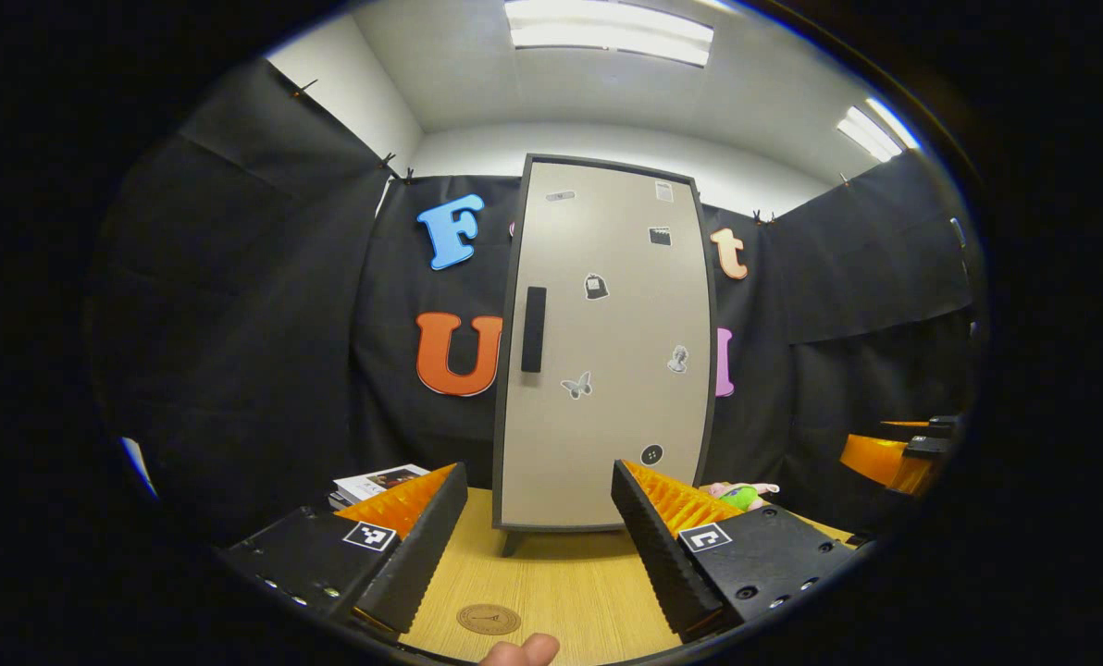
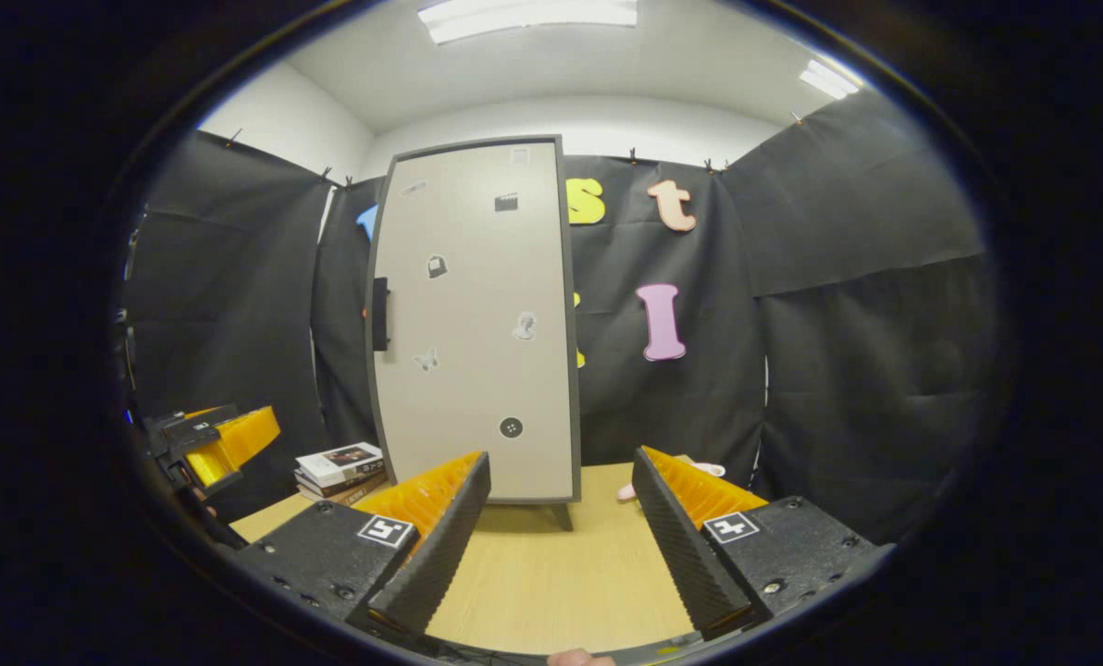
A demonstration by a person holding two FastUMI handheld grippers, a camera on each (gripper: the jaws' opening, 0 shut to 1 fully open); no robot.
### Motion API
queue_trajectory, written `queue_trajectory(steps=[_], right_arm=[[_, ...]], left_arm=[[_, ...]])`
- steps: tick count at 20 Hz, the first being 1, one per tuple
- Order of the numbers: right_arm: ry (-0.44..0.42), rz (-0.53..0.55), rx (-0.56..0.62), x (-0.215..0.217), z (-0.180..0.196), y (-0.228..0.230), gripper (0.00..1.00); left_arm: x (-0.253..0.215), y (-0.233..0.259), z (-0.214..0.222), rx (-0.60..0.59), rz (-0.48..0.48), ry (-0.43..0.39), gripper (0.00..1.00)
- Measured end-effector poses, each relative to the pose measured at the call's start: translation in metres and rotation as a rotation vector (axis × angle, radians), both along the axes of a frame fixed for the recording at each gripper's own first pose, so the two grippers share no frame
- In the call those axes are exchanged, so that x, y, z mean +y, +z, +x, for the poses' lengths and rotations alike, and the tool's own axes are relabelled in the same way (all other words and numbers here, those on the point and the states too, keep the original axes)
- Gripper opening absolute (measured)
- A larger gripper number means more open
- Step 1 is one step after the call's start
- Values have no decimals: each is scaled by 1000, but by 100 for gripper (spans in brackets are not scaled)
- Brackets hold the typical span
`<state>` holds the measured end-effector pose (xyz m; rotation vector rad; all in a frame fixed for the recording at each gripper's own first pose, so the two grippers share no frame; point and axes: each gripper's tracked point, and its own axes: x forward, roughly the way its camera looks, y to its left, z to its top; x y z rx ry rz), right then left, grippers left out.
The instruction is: Open the cabinet door with the right hand, grasp the bottle in the cabinet with the left hand and place it on the coaster, then close the cabinet door with the right hand.
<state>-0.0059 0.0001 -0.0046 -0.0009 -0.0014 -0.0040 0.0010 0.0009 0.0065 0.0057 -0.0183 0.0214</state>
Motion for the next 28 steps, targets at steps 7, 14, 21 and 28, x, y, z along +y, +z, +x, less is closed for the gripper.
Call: queue_trajectory(steps=[7, 14, 21, 28], right_arm=[[-32, -11, -2, -6, 1, -1, 99], [23, -31, -9, 6, 22, 11, 99], [188, -108, -51, 60, 77, 55, 99], [379, -104, -75, 162, 144, 89, 99]], left_arm=[[3, -3, 3, 5, 4, 4, 95], [6, -4, 4, 6, 20, 13, 95], [7, -3, -1, 11, 23, 19, 95], [14, 3, -12, -9, 54, 30, 95]])
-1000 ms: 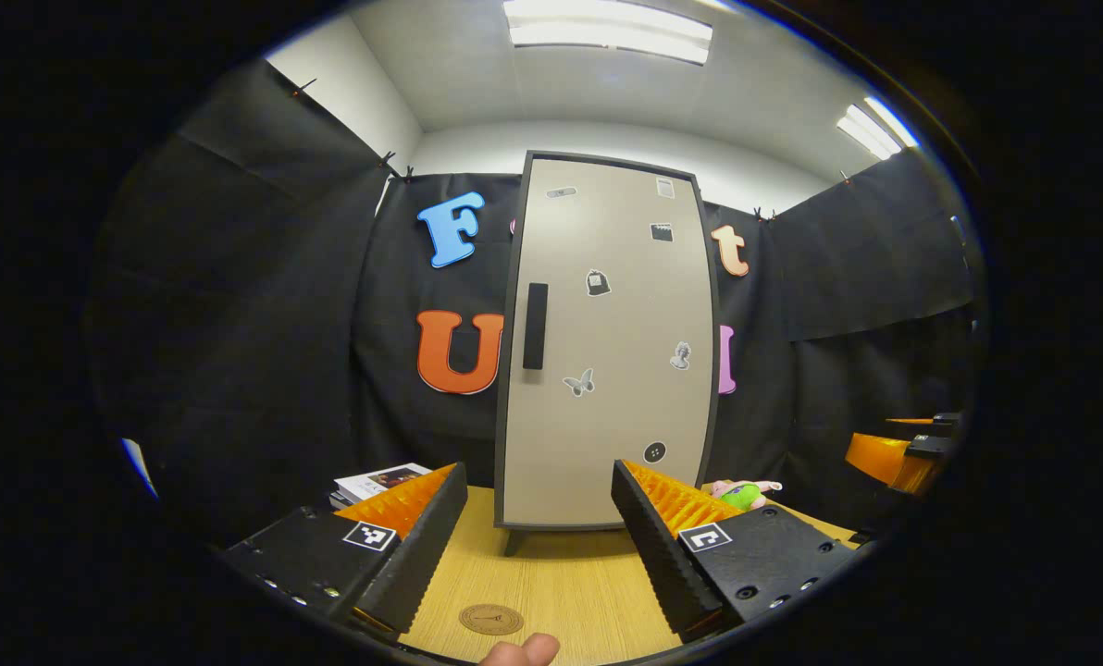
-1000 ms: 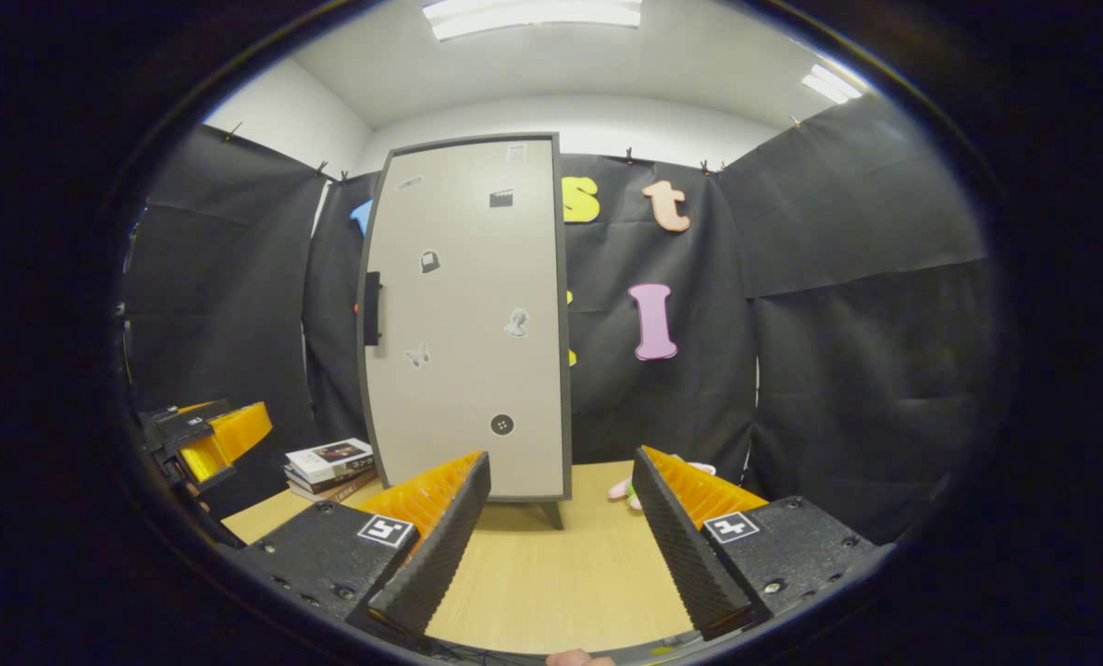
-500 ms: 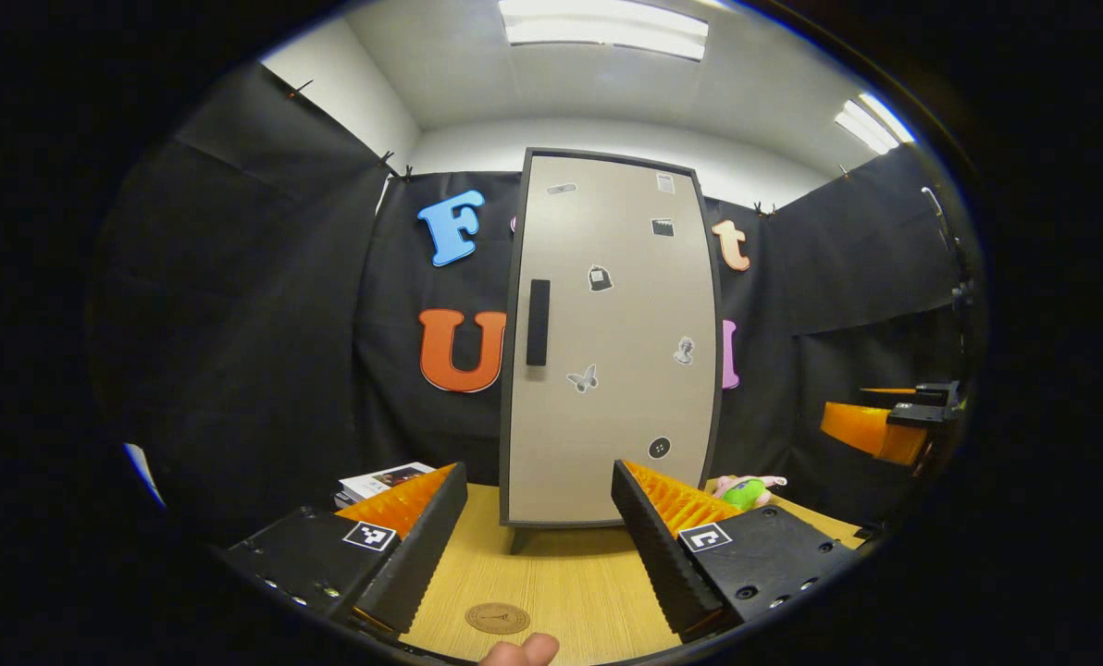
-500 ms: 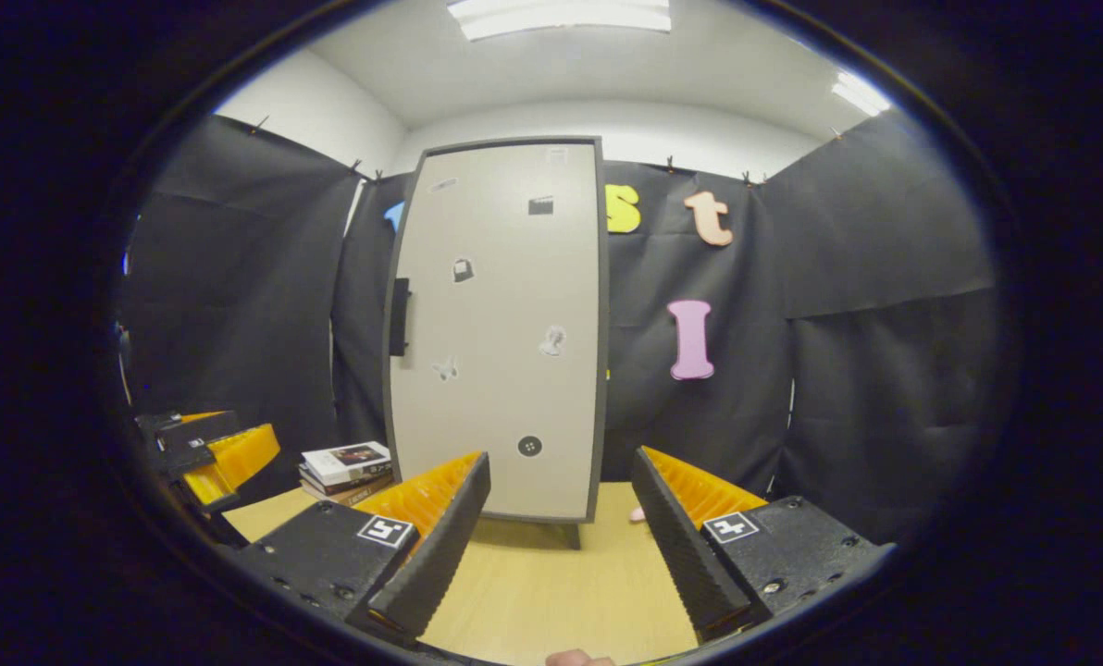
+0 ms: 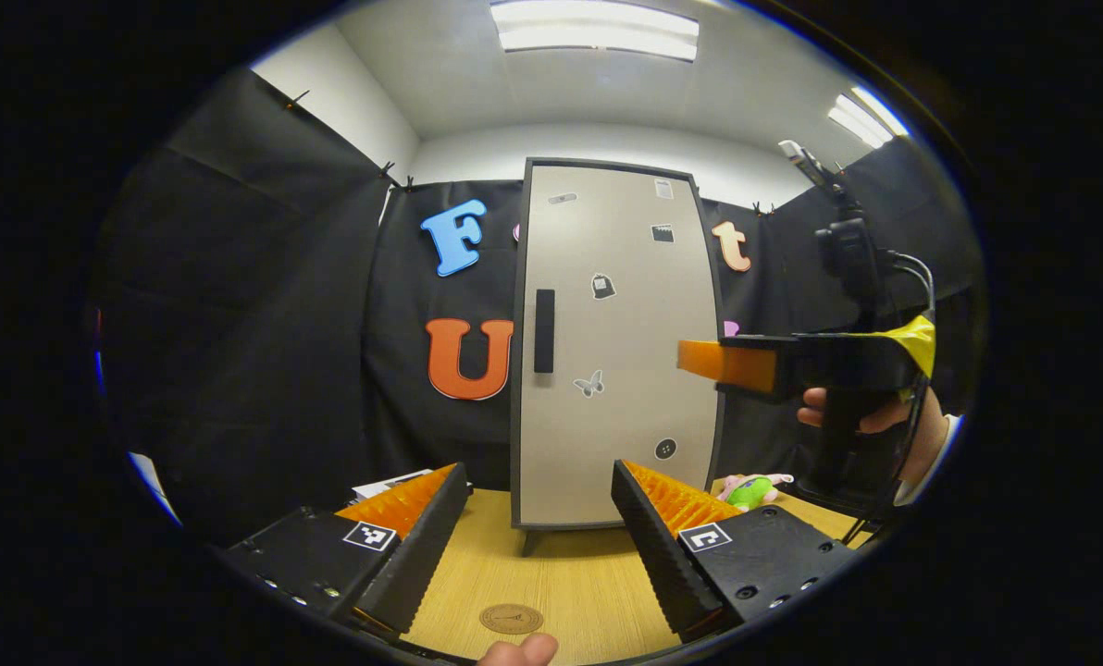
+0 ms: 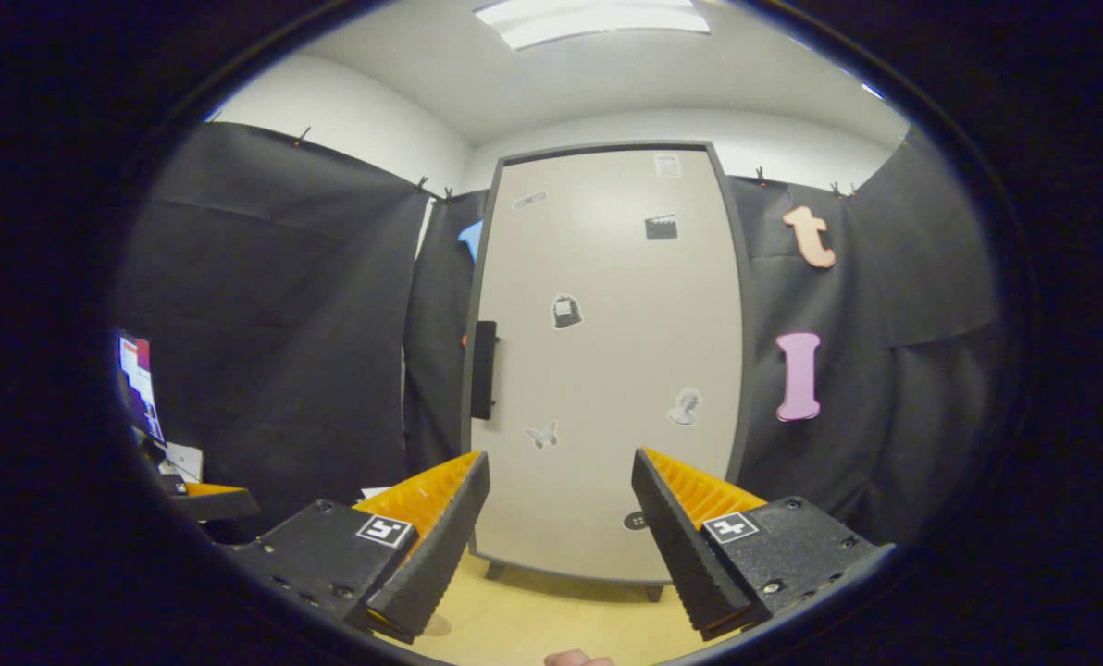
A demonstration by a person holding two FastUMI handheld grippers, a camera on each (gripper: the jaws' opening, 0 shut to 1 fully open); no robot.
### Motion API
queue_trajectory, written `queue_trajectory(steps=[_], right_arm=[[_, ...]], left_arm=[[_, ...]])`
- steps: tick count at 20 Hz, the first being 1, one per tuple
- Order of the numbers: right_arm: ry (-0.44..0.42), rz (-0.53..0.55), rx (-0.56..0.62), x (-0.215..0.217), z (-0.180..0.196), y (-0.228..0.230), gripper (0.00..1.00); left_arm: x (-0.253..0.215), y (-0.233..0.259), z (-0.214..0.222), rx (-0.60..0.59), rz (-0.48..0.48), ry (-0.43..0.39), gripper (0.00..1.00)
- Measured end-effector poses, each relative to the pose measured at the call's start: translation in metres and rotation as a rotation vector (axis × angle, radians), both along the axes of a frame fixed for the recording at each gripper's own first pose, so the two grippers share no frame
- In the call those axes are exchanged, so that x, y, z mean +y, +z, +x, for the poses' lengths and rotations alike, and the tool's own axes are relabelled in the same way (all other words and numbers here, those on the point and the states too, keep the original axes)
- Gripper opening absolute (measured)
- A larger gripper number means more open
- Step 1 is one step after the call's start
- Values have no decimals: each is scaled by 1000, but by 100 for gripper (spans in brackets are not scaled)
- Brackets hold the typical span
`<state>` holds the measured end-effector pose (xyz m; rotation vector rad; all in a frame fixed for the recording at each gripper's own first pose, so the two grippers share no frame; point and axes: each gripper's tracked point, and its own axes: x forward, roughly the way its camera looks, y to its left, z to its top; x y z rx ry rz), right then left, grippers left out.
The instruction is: Open the cabinet door with the right hand, grasp the bottle in the cabinet with the left hand and place it on the coaster, then close the cabinet door with the right hand.
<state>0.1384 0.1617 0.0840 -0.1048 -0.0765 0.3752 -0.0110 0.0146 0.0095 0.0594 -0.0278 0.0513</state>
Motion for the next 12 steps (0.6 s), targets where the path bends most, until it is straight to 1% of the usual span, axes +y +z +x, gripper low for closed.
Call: queue_trajectory(steps=[2, 6, 10, 12], right_arm=[[26, -14, 0, 21, 23, 7, 100], [83, 31, 59, 68, 70, 15, 100], [78, 20, 101, 103, 119, 13, 100], [77, 7, 127, 118, 137, 8, 100]], left_arm=[[3, 2, -4, 3, 8, 3, 95], [10, 1, -10, 10, -5, 3, 95], [16, -2, -9, 20, 3, -4, 95], [20, -1, -8, 21, 6, -1, 95]])
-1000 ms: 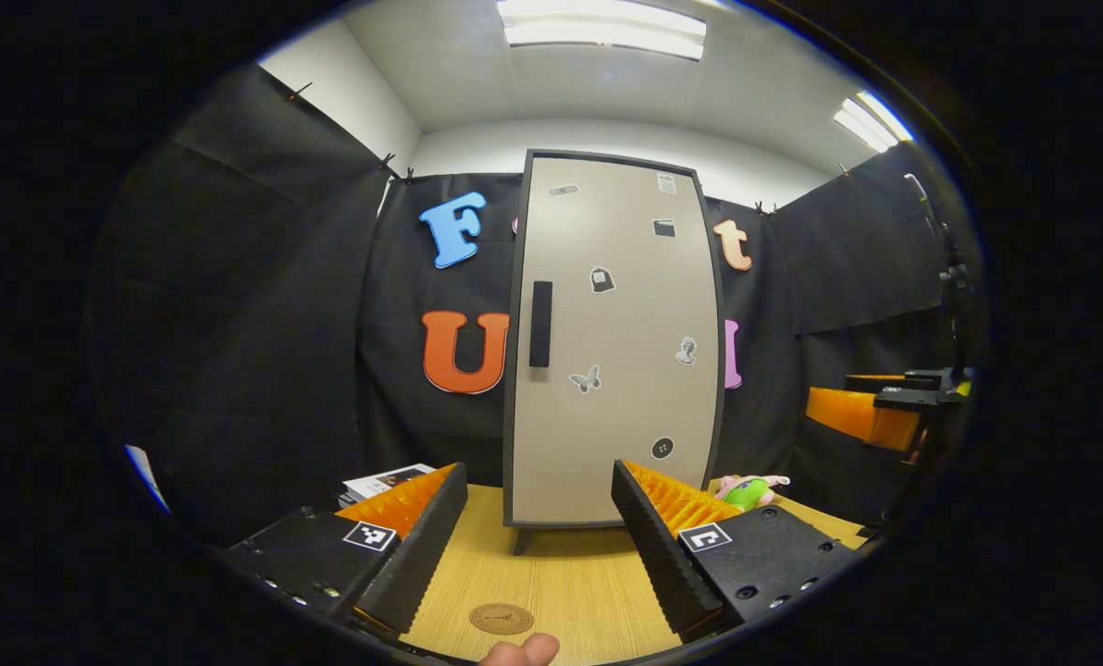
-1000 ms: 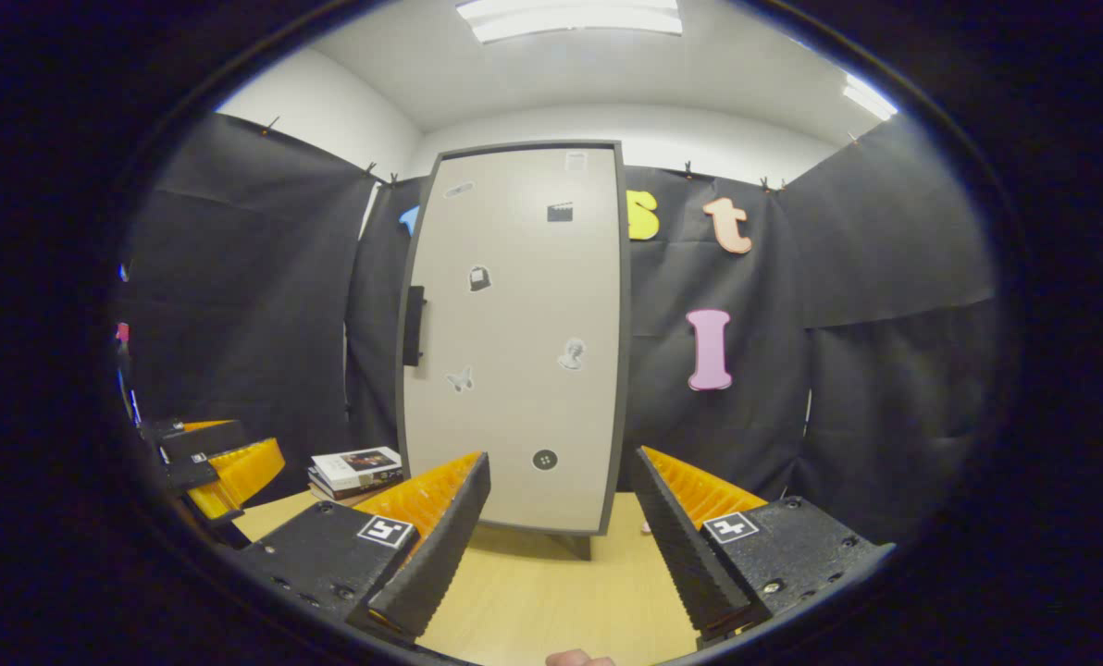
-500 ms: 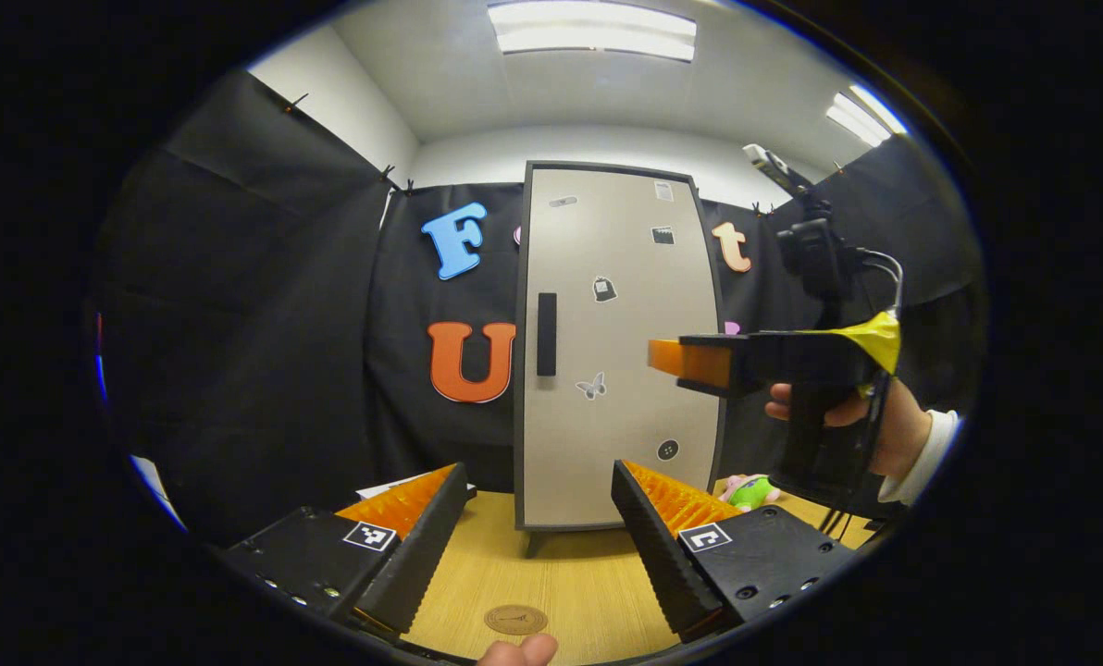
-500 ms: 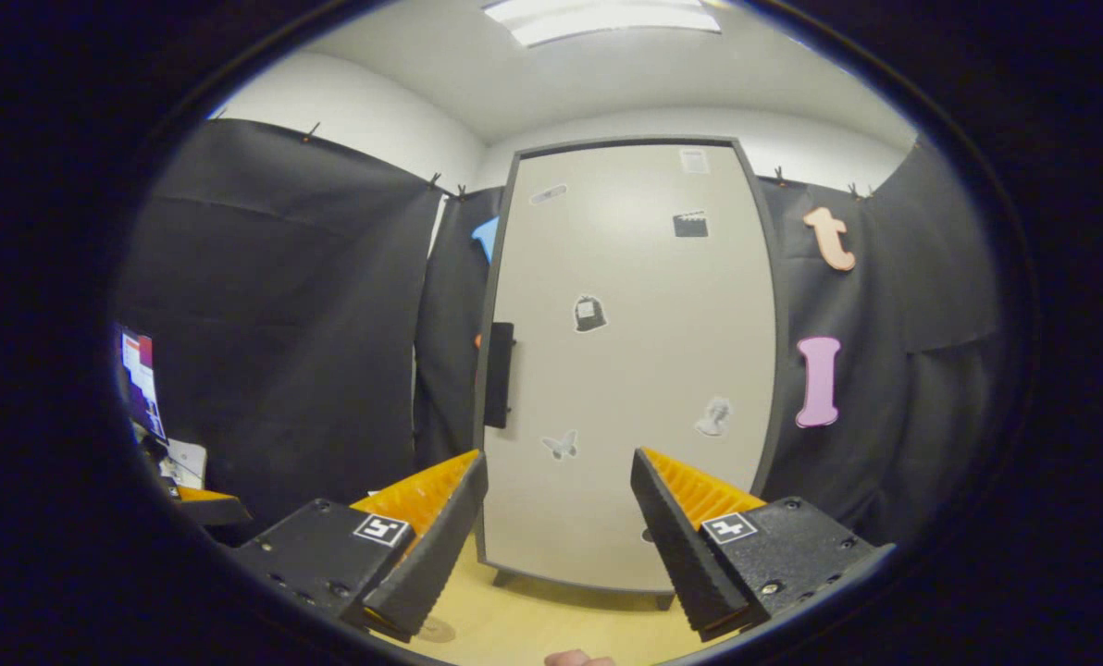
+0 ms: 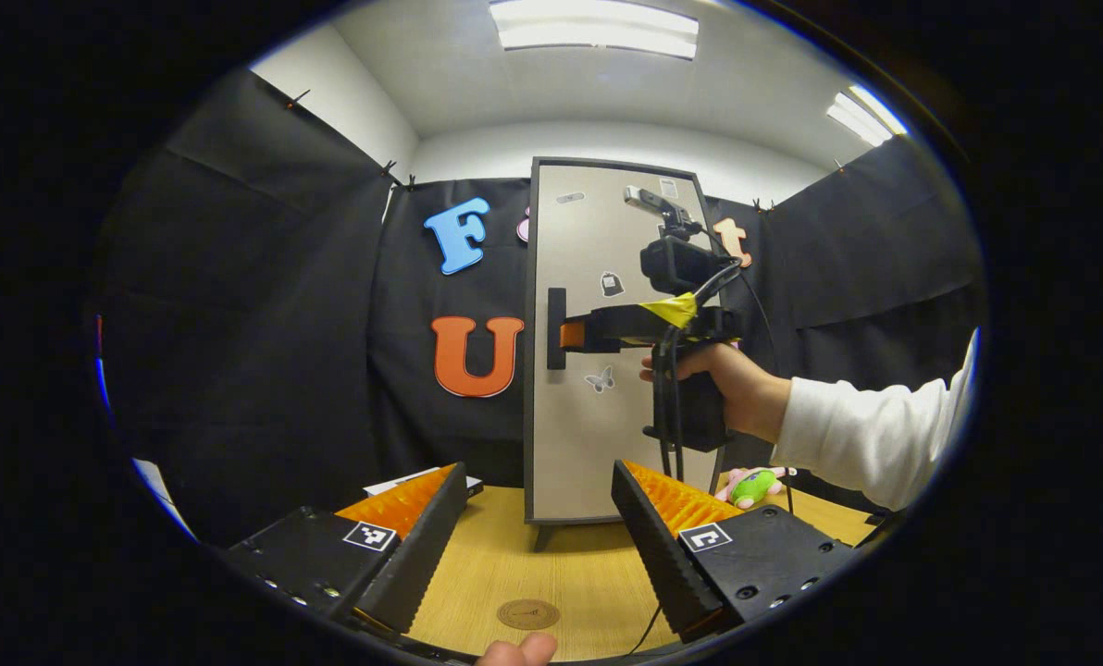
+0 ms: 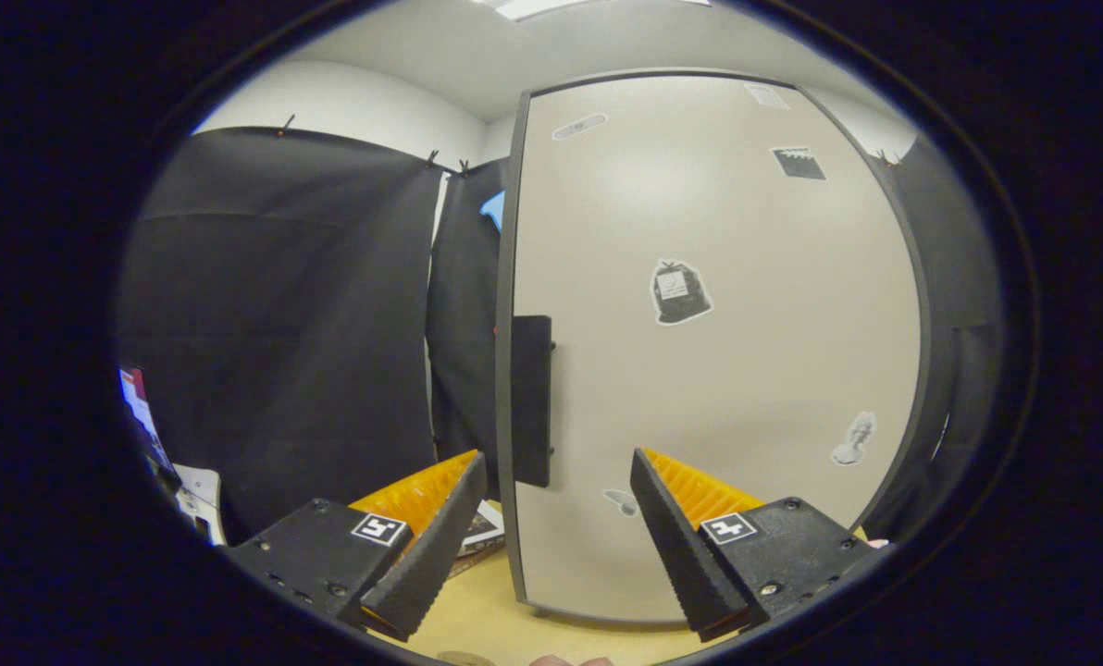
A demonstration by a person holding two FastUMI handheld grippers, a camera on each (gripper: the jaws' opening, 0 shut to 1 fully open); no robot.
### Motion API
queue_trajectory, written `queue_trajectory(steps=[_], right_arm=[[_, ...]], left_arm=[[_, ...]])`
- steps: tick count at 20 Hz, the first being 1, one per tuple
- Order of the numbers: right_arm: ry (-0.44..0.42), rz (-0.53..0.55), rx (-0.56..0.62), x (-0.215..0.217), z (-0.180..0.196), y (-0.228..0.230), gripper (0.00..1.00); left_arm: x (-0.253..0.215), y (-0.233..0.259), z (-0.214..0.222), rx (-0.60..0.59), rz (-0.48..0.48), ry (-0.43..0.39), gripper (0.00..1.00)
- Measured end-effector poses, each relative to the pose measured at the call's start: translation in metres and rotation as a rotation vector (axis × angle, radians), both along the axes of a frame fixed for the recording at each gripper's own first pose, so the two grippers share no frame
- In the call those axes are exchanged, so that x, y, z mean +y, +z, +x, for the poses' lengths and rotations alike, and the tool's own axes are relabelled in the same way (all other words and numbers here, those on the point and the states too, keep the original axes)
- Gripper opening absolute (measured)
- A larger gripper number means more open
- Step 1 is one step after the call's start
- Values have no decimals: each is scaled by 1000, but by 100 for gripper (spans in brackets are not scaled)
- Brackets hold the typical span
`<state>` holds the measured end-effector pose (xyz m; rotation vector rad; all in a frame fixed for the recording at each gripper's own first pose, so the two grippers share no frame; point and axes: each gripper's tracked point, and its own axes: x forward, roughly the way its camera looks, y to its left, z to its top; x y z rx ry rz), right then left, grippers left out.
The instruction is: Open the cabinet door with the right hand, grasp the bottle in the cabinet with the left hand and place it on the coaster, then close the cabinet door with the right hand.
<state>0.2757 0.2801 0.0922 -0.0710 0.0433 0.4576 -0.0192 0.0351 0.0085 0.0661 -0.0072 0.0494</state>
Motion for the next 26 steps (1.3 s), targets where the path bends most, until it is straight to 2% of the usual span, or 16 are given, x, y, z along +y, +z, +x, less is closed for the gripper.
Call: queue_trajectory(steps=[5, 9, 10, 11, 15, 16, 22, 26], right_arm=[[-22, -38, 2, 27, 33, -4, 100], [-56, -63, -14, 34, 47, -6, 93], [-70, -63, -15, 33, 50, -6, 78], [-84, -61, -14, 32, 54, -6, 72], [-41, -27, 13, 42, 57, -10, 50], [-41, -33, 11, 42, 58, -13, 38], [-67, -31, 11, 39, 56, -14, 28], [-46, -20, 23, 37, 38, -14, 29]], left_arm=[[5, -3, 3, 11, -3, 7, 95], [11, -5, 7, 9, -2, 17, 95], [11, -5, 8, 9, -5, 20, 95], [13, -5, 9, 9, -7, 23, 95], [18, -7, 13, 10, -14, 35, 95], [18, -6, 13, 11, -15, 36, 95], [20, -3, 9, 2, -18, 42, 95], [25, 0, 5, -18, -11, 57, 95]])
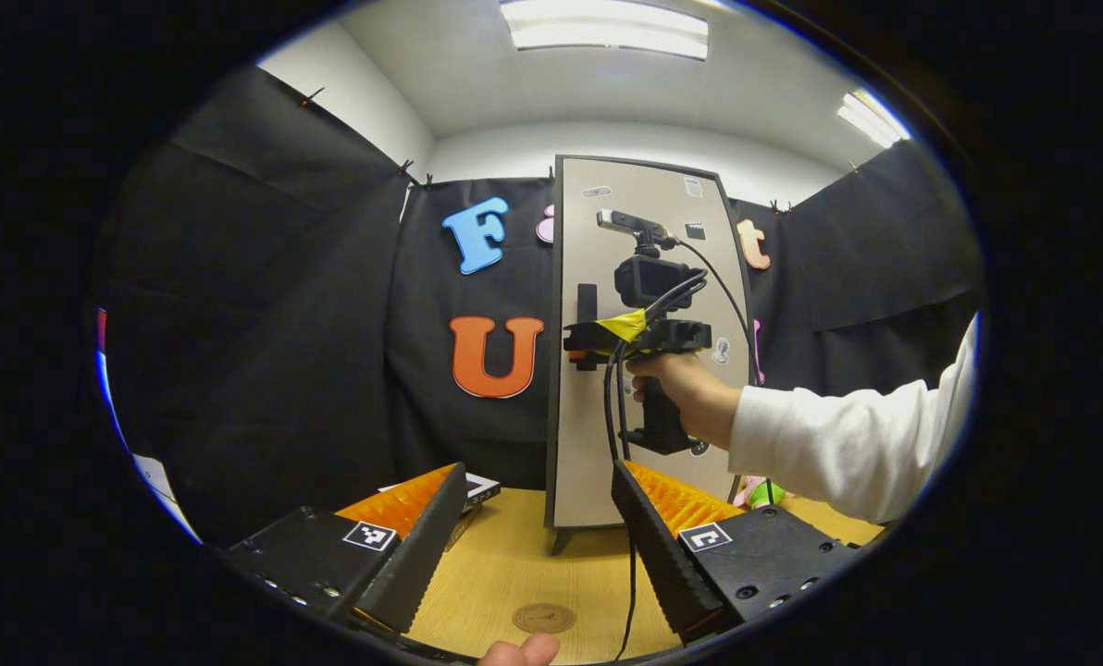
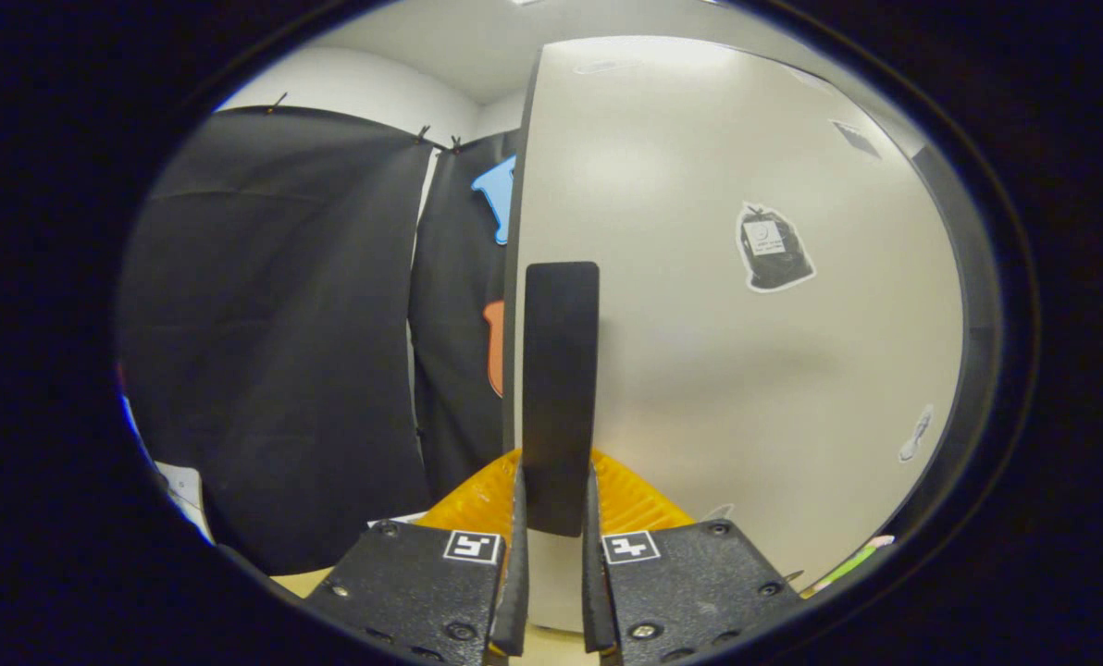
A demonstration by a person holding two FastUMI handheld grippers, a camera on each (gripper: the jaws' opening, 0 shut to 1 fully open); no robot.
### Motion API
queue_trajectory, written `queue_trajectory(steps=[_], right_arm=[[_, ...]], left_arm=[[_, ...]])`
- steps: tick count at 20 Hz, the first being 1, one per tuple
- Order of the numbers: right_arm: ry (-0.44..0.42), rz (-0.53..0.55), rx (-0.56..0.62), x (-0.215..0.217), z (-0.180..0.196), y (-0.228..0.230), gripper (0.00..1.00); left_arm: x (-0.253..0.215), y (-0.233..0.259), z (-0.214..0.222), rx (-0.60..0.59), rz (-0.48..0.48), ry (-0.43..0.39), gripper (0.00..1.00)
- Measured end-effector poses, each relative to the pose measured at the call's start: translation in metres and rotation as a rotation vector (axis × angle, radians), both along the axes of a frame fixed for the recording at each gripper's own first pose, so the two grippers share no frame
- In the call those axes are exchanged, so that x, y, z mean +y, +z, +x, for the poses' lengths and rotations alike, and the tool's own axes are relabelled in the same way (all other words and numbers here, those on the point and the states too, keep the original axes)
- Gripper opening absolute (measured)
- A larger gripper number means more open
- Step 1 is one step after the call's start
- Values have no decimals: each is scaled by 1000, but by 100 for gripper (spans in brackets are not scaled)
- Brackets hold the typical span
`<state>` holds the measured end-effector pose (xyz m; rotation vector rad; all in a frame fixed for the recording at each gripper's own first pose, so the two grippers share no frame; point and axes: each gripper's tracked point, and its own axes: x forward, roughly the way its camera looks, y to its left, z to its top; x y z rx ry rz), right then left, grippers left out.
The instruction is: Open the cabinet door with the right hand, grasp the bottle in the cabinet with the left hand and place it on the coaster, then close the cabinet door with the right hand.
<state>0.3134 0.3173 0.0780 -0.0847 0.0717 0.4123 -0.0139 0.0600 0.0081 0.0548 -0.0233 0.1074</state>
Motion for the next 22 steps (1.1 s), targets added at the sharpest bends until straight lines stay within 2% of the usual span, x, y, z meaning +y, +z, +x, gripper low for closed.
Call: queue_trajectory(steps=[4, 10, 14, 22], right_arm=[[42, 6, -2, -7, -41, 8, 27], [79, 25, 0, -46, -109, 11, 27], [63, 16, 1, -64, -136, 11, 27], [27, 54, 26, -136, -188, 18, 27]], left_arm=[[1, -1, -4, -9, -20, 2, 95], [-5, -1, -12, -8, -42, -11, 95], [-17, -1, -16, -8, -42, -40, 95], [-59, -8, -14, 4, -62, -135, 95]])
